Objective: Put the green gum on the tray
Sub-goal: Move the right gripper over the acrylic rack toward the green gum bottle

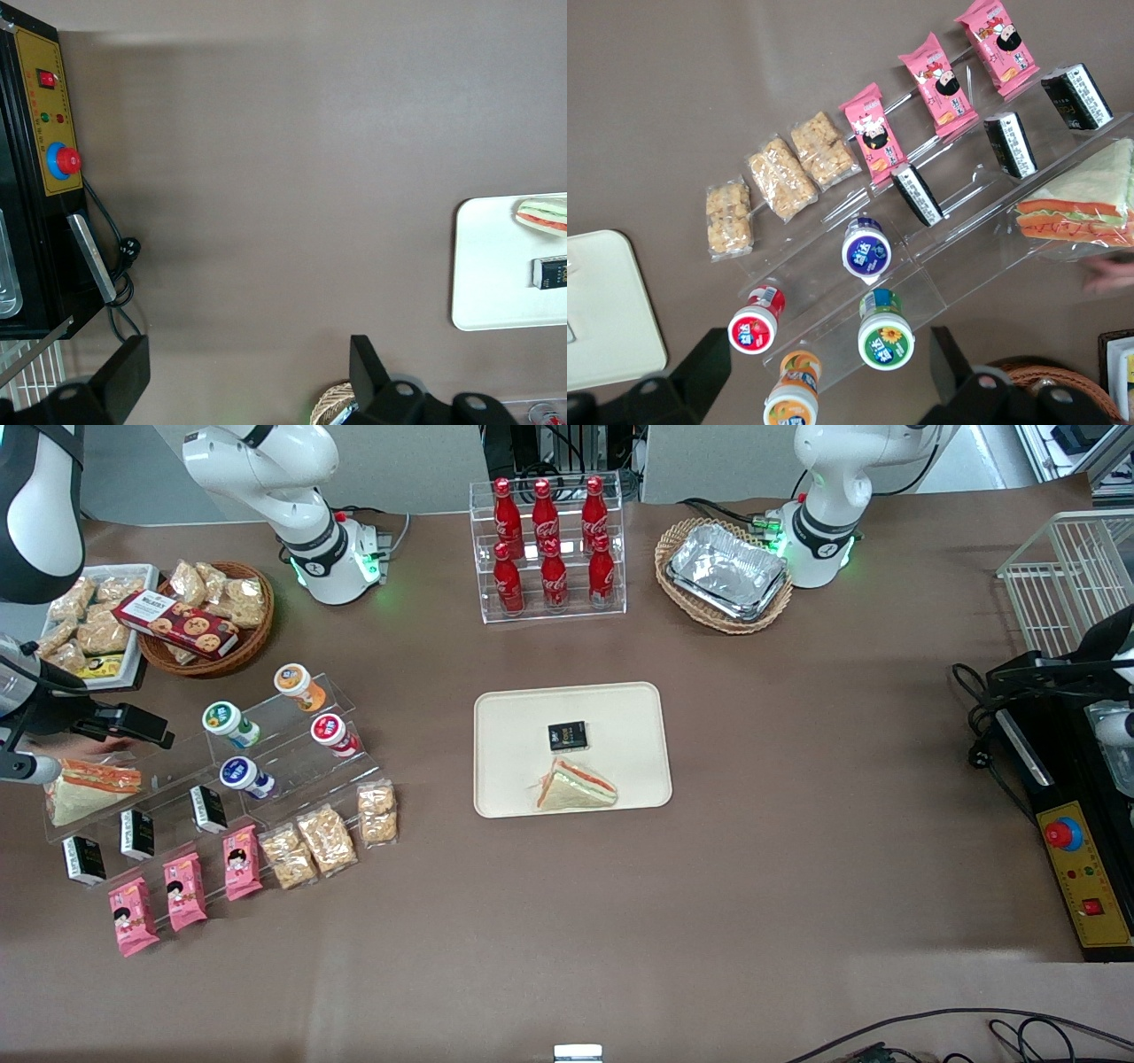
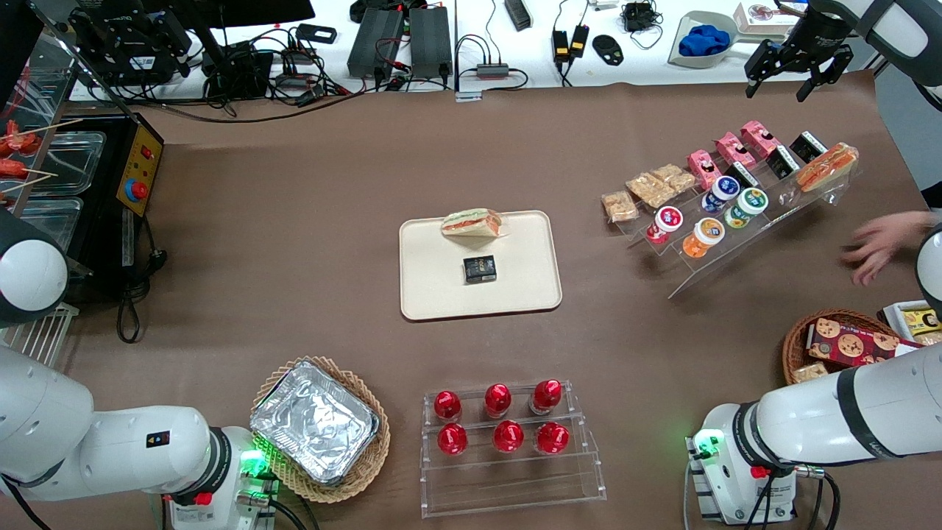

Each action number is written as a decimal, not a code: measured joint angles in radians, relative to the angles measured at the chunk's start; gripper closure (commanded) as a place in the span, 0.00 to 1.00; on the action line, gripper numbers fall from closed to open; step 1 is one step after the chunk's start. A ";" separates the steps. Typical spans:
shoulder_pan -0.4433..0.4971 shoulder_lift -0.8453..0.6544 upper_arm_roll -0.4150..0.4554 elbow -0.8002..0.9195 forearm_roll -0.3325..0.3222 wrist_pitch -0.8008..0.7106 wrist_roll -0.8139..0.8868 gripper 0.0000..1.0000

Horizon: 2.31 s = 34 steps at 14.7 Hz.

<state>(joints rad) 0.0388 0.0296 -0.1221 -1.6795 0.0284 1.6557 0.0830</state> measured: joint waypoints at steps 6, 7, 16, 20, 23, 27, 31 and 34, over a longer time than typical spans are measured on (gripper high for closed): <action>-0.007 -0.005 -0.007 0.002 0.000 0.000 -0.001 0.00; -0.008 -0.005 -0.008 0.002 0.000 0.000 -0.001 0.00; -0.032 -0.096 -0.009 -0.062 -0.025 -0.047 -0.061 0.00; -0.031 -0.293 -0.005 -0.299 -0.027 0.014 -0.113 0.00; -0.031 -0.377 -0.007 -0.399 -0.032 0.048 -0.178 0.00; -0.032 -0.383 -0.007 -0.434 -0.048 0.084 -0.206 0.00; -0.032 -0.380 -0.007 -0.507 -0.051 0.166 -0.207 0.00; -0.032 -0.365 -0.007 -0.558 -0.051 0.225 -0.207 0.00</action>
<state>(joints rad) 0.0071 -0.3354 -0.1289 -2.2373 -0.0230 1.8810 -0.1245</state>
